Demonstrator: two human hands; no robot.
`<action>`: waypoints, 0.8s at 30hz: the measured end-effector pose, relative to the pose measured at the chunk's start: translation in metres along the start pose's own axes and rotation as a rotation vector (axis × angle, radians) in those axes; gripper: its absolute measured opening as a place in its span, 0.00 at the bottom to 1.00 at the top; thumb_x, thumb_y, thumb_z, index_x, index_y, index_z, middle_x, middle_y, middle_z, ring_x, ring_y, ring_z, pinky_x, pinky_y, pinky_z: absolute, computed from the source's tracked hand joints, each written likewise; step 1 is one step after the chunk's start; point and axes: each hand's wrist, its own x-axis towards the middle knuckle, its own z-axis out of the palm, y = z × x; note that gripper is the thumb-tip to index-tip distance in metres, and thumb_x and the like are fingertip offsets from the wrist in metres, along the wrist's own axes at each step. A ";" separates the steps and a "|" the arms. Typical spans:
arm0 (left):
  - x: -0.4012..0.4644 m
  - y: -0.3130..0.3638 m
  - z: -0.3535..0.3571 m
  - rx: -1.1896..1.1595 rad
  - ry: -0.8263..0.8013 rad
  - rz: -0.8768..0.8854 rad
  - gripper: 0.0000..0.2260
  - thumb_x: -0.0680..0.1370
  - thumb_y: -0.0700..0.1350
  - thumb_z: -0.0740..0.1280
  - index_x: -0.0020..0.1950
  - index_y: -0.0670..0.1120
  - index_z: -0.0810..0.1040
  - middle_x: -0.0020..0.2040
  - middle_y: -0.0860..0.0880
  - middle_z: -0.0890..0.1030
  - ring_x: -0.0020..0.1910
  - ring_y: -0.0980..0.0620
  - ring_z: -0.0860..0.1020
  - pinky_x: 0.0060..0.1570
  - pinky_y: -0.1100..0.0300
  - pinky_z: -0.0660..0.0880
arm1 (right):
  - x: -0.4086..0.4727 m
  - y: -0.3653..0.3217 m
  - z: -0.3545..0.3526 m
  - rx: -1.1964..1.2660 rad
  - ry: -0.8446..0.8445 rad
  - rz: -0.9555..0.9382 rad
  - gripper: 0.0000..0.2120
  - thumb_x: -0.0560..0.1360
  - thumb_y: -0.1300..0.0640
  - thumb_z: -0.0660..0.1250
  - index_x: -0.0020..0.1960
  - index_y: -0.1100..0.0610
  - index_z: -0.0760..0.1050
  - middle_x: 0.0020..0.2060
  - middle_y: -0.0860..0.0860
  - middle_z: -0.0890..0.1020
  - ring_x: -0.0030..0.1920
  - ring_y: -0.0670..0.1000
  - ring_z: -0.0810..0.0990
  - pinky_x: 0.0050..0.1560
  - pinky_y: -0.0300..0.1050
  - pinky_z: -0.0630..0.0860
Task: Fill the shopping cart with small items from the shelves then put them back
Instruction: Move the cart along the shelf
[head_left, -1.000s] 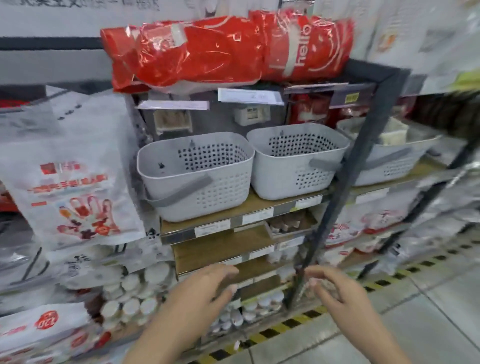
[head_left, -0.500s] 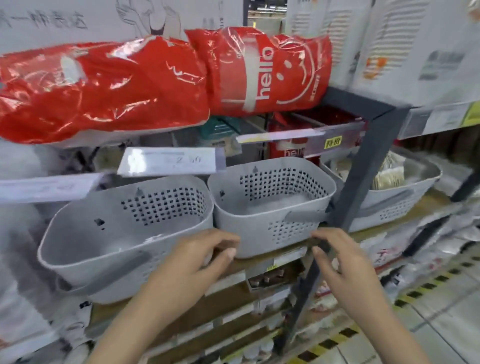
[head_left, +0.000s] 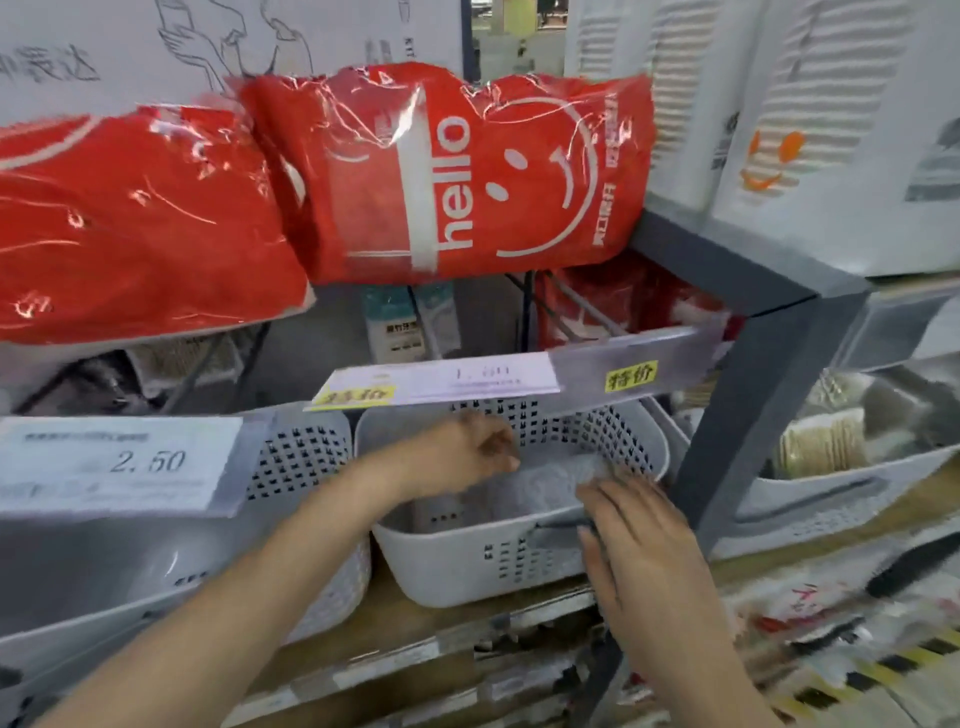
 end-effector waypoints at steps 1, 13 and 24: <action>0.010 0.001 0.004 0.044 -0.072 -0.006 0.17 0.78 0.45 0.66 0.65 0.42 0.72 0.61 0.45 0.76 0.59 0.48 0.75 0.60 0.56 0.72 | -0.001 0.002 0.001 0.009 0.009 -0.017 0.19 0.79 0.54 0.52 0.53 0.60 0.80 0.50 0.54 0.82 0.53 0.57 0.81 0.63 0.49 0.66; 0.038 0.000 0.037 0.401 -0.290 -0.016 0.20 0.72 0.45 0.73 0.61 0.44 0.73 0.55 0.46 0.78 0.52 0.47 0.77 0.51 0.61 0.74 | -0.004 0.012 0.007 0.087 0.077 -0.099 0.17 0.71 0.61 0.57 0.52 0.61 0.81 0.46 0.55 0.82 0.47 0.57 0.81 0.58 0.49 0.69; -0.049 0.028 -0.010 0.636 0.399 -0.078 0.29 0.65 0.58 0.75 0.62 0.52 0.69 0.52 0.51 0.77 0.48 0.50 0.77 0.38 0.62 0.69 | -0.001 0.008 0.001 0.057 -0.059 -0.092 0.15 0.70 0.61 0.65 0.57 0.61 0.77 0.51 0.56 0.79 0.54 0.58 0.77 0.64 0.52 0.65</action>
